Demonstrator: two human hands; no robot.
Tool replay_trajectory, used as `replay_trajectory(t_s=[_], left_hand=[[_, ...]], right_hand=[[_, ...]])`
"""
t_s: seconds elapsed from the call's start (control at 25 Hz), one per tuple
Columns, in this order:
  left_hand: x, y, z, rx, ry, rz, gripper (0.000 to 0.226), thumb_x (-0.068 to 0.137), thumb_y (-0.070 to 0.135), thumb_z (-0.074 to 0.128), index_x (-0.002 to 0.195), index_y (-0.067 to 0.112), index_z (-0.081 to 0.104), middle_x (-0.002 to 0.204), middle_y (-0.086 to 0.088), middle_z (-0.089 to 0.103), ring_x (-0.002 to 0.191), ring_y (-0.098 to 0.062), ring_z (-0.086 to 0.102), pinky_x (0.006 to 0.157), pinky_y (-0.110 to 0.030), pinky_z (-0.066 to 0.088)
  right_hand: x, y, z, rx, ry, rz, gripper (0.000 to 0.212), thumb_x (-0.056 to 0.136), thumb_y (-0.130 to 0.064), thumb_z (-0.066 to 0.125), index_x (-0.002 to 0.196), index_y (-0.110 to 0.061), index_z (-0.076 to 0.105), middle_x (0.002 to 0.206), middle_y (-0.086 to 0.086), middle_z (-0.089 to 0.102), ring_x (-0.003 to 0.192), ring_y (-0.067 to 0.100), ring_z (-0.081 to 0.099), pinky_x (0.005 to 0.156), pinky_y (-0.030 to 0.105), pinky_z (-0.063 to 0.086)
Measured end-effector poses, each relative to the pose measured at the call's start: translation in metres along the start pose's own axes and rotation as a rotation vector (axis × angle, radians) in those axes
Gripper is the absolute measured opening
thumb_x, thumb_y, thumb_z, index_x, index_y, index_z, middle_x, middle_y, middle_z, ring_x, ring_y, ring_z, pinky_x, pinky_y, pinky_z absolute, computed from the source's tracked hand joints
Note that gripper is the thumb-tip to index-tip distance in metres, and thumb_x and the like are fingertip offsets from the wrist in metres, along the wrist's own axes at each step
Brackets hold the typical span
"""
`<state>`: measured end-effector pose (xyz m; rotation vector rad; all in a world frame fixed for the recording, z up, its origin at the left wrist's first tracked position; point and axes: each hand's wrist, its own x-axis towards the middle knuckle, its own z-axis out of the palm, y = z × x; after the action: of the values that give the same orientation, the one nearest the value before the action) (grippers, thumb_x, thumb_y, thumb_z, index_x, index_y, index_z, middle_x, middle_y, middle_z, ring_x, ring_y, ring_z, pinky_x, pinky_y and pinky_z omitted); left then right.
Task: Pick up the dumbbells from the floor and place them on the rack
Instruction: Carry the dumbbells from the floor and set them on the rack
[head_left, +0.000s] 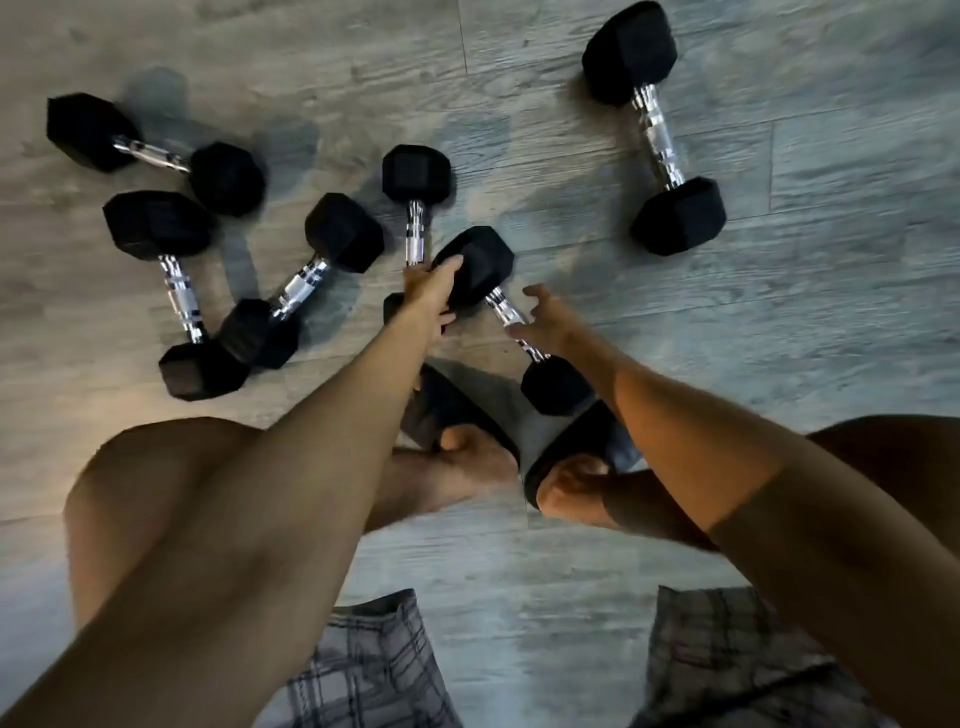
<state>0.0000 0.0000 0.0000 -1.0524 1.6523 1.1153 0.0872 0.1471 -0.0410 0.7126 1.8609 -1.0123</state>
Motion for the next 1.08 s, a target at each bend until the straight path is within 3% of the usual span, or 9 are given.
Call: replay_trajectory(t_s=[0.12, 0.24, 0.32, 0.44, 0.52, 0.6, 0.72, 0.96, 1.08], left_hand=[[0.032, 0.003, 0.009, -0.012, 0.056, -0.024, 0.077, 0.079, 0.056, 0.068, 0.142, 0.02, 0.041, 0.144, -0.004, 0.05, 0.127, -0.03, 0.051, 0.096, -0.044, 0.048], [0.053, 0.004, 0.018, 0.017, 0.088, -0.018, 0.092, 0.074, 0.067, 0.065, 0.144, 0.014, 0.037, 0.144, -0.006, 0.049, 0.13, -0.03, 0.048, 0.105, -0.049, 0.045], [0.057, 0.007, 0.023, 0.059, 0.103, -0.006, 0.097, 0.077, 0.068, 0.063, 0.148, 0.011, 0.031, 0.148, -0.008, 0.045, 0.133, -0.031, 0.045, 0.108, -0.049, 0.043], [0.059, 0.004, 0.026, 0.145, 0.092, 0.001, 0.113, 0.067, 0.077, 0.065, 0.151, 0.013, 0.025, 0.153, -0.009, 0.037, 0.138, -0.033, 0.039, 0.109, -0.051, 0.041], [0.061, 0.001, 0.022, 0.185, 0.05, 0.017, 0.12, 0.054, 0.078, 0.07, 0.15, 0.019, 0.029, 0.152, -0.007, 0.04, 0.137, -0.032, 0.042, 0.107, -0.052, 0.042], [0.061, -0.001, 0.013, 0.157, 0.011, 0.027, 0.12, 0.044, 0.077, 0.074, 0.144, 0.022, 0.038, 0.144, -0.004, 0.05, 0.128, -0.03, 0.052, 0.098, -0.048, 0.05], [0.039, -0.002, -0.004, 0.082, -0.082, 0.026, 0.105, 0.054, 0.069, 0.079, 0.14, 0.02, 0.044, 0.134, -0.002, 0.055, 0.116, -0.028, 0.059, 0.077, -0.039, 0.058], [-0.075, 0.002, -0.035, 0.033, -0.179, 0.007, 0.107, 0.034, 0.069, 0.088, 0.128, 0.025, 0.059, 0.119, -0.001, 0.07, 0.103, -0.022, 0.07, 0.084, -0.044, 0.06], [-0.153, 0.021, -0.065, 0.059, -0.236, -0.061, 0.101, 0.042, 0.071, 0.085, 0.129, 0.027, 0.057, 0.12, -0.001, 0.068, 0.105, -0.024, 0.067, 0.083, -0.05, 0.059]], right_hand=[[0.035, 0.009, 0.019, 0.023, -0.054, 0.023, 0.056, 0.08, -0.025, 0.076, 0.128, -0.009, 0.051, 0.112, 0.015, 0.068, 0.097, 0.03, 0.067, 0.087, 0.039, 0.052], [0.05, 0.012, 0.035, 0.086, -0.089, 0.037, 0.018, 0.08, -0.023, 0.076, 0.084, -0.01, 0.064, 0.078, 0.012, 0.072, 0.059, 0.02, 0.066, 0.061, 0.036, 0.056], [0.052, 0.01, 0.037, 0.136, -0.081, 0.067, 0.021, 0.078, -0.027, 0.077, 0.072, -0.013, 0.063, 0.061, 0.008, 0.064, 0.048, 0.017, 0.058, 0.054, 0.033, 0.05], [0.053, 0.009, 0.043, 0.015, 0.025, 0.084, 0.031, 0.077, -0.04, 0.075, 0.084, -0.011, 0.067, 0.076, 0.005, 0.064, 0.069, 0.022, 0.06, 0.065, 0.031, 0.047], [0.046, 0.004, 0.043, -0.025, 0.114, 0.112, 0.034, 0.078, -0.037, 0.069, 0.095, -0.008, 0.067, 0.086, 0.006, 0.066, 0.082, 0.025, 0.063, 0.075, 0.033, 0.051], [0.039, 0.001, 0.043, -0.048, 0.156, 0.11, 0.029, 0.078, -0.036, 0.066, 0.091, -0.009, 0.068, 0.086, 0.006, 0.069, 0.082, 0.029, 0.067, 0.075, 0.035, 0.055], [0.019, -0.001, 0.032, -0.12, 0.167, 0.082, 0.029, 0.081, -0.034, 0.063, 0.091, -0.008, 0.068, 0.081, 0.006, 0.063, 0.076, 0.03, 0.063, 0.068, 0.031, 0.05], [-0.094, -0.032, -0.003, -0.314, 0.127, 0.009, 0.022, 0.086, -0.028, 0.059, 0.097, -0.009, 0.065, 0.076, 0.003, 0.052, 0.068, 0.024, 0.052, 0.058, 0.027, 0.04], [-0.169, -0.059, -0.022, -0.41, 0.087, -0.046, 0.026, 0.086, -0.026, 0.056, 0.1, -0.007, 0.066, 0.079, 0.009, 0.057, 0.07, 0.027, 0.055, 0.061, 0.03, 0.043]])
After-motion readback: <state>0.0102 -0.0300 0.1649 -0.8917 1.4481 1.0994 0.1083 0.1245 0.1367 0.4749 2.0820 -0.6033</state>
